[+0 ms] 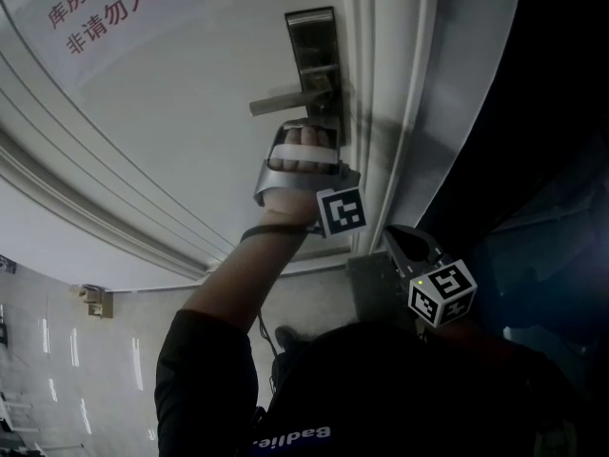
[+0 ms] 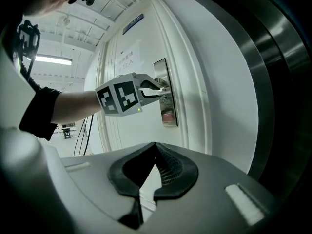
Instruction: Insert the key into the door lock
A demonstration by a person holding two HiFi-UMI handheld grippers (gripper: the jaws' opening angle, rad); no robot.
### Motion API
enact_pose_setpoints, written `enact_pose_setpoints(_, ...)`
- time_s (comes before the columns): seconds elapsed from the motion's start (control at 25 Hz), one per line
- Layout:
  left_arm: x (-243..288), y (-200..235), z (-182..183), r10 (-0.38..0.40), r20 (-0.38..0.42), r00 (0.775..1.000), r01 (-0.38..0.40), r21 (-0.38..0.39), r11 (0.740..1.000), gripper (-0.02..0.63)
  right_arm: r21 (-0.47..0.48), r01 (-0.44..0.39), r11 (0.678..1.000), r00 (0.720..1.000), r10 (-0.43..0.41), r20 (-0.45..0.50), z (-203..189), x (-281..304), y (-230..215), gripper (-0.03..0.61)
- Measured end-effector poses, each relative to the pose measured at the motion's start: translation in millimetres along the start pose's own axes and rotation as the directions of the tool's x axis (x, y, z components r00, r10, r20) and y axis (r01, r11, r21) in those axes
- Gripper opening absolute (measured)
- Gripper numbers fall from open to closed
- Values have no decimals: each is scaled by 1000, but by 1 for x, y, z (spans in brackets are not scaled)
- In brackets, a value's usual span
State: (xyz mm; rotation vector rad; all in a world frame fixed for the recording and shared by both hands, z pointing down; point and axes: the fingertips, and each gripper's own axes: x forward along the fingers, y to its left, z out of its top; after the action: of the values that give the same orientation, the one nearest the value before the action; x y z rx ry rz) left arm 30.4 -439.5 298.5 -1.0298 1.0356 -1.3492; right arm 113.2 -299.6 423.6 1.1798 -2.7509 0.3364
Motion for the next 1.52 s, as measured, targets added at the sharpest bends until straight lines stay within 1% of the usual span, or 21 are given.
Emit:
enact_pose_setpoints(0.12,-9,0,-6,-6,7,1000,6,-4,1000,120,2,-21,1000,1000,20,13,1,7,7,5)
enact_pose_setpoints(0.24,-18,-2,-9,-8,23,1000,8,1,1000,120,-6,-28,1000,1000,28,4,1,11,13,5)
enact_pose_setpoints(0.4,-32,0,-20,4,46,999,-3,-19,1000,120,-7,-29,1000,1000,29,-6,-1,19,27,5)
enact_pose_setpoints(0.52,-45,-4,-31,-6,61,998,9,-46,999,120,-12,-30,999,1000,30,-3,1,25,38,5)
enact_pose_setpoints(0.68,-62,-22,-53,-35,72,997,40,-73,997,118,4,-18,1000,1000,18,-1,3,34,62,5)
enact_pose_setpoints(0.88,-92,-47,-98,-70,61,996,75,-77,994,113,-6,6,1000,1000,-5,10,4,39,107,5)
enact_pose_setpoints(1.12,-138,-73,-146,-81,107,991,98,-165,981,82,20,61,998,998,-62,24,-6,39,169,5)
enact_pose_setpoints(1.28,-162,-93,-174,-92,143,985,124,-232,965,56,18,104,994,994,-105,29,-13,42,202,5)
enact_pose_setpoints(1.4,-180,-106,-189,-83,173,981,130,-278,952,21,5,132,991,991,-132,23,-19,42,224,5)
enact_pose_setpoints(1.52,-196,-118,-201,-94,190,977,151,-315,937,20,-9,151,988,988,-151,18,-22,39,246,5)
